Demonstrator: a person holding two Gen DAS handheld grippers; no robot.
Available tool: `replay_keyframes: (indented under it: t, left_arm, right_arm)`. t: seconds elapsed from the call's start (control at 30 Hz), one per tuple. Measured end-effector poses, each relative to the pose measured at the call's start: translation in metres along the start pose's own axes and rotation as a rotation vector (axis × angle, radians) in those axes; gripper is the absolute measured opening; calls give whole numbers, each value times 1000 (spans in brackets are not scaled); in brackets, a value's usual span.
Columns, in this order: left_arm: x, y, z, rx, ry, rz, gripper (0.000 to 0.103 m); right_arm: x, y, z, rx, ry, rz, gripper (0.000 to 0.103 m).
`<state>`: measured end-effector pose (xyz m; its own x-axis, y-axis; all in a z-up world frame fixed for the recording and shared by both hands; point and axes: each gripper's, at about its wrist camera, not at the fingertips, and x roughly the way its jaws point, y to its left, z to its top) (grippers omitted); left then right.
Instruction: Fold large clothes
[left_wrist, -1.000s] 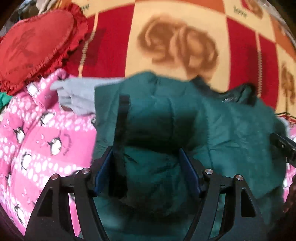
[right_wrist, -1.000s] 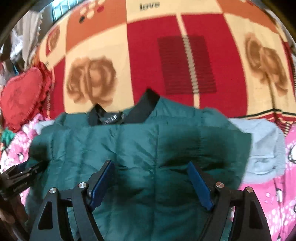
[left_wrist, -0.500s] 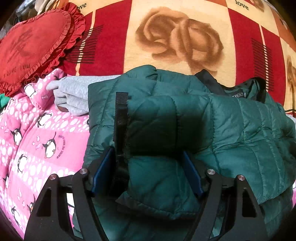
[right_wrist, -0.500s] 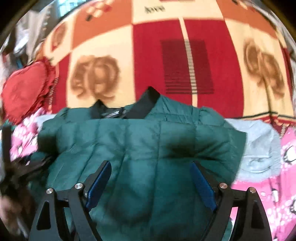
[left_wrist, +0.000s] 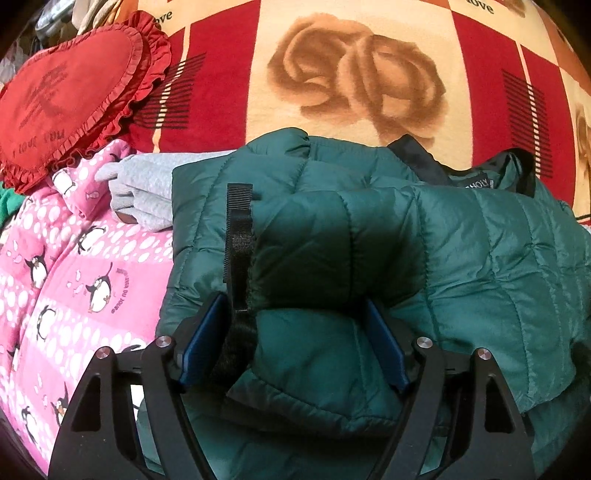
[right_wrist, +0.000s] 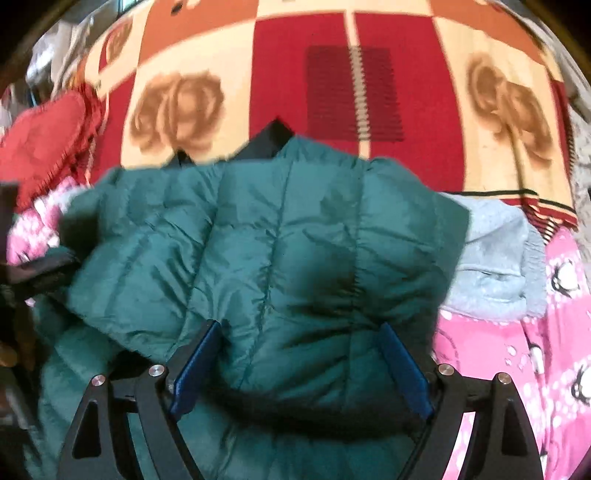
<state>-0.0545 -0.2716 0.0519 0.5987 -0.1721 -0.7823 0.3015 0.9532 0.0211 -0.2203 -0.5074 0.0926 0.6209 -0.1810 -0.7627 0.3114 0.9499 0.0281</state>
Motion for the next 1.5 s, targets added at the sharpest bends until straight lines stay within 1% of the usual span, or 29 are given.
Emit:
replay_keyframes:
  t: [0.03, 0.1, 0.13, 0.2, 0.23, 0.3, 0.43, 0.6, 0.73, 0.83, 1.0, 1.1, 1.33, 1.5]
  left_arm:
    - [1, 0, 0, -3, -2, -3, 78]
    - [2, 0, -1, -5, -3, -3, 79]
    - [2, 0, -1, -5, -5, 0, 79]
    - [2, -1, -1, -5, -10, 4, 80]
    - [2, -1, -2, -6, -12, 2, 81]
    - [2, -1, -1, -6, -14, -5, 82]
    - [-8, 5, 1, 2, -8, -15, 82]
    - [-41, 22, -1, -26, -30, -21, 82]
    - [-70, 27, -13, -1, -44, -23, 82]
    - [-86, 33, -24, -2, -38, -34, 82]
    - [-103, 39, -46, -2, -26, -36, 82]
    - [-110, 41, -60, 12, -11, -32, 82]
    - [-122, 45, -92, 24, 11, -33, 82]
    - [-132, 47, -108, 31, 2, -23, 82]
  right_arm:
    - [-7, -5, -1, 12, -21, -2, 85]
    - [-5, -11, -2, 27, -29, -25, 85]
    - [1, -16, -4, 36, -16, -39, 85]
    - [30, -22, -6, 57, 49, -44, 85]
    - [41, -26, -9, 71, 73, -25, 85]
    - [45, -32, -9, 104, 78, -2, 86]
    - [18, -38, -9, 132, 53, -11, 86]
    - [-30, -38, -18, 116, -11, -12, 87]
    - [-54, -33, -30, 102, -8, -1, 87]
    - [-60, -23, -46, 89, 6, -5, 87]
    - [-62, -18, -67, 90, 42, -2, 87]
    - [-62, -15, -79, 106, 67, 0, 87]
    - [-69, -11, -101, 124, 95, -4, 87]
    - [-77, -8, -114, 143, 100, 6, 87]
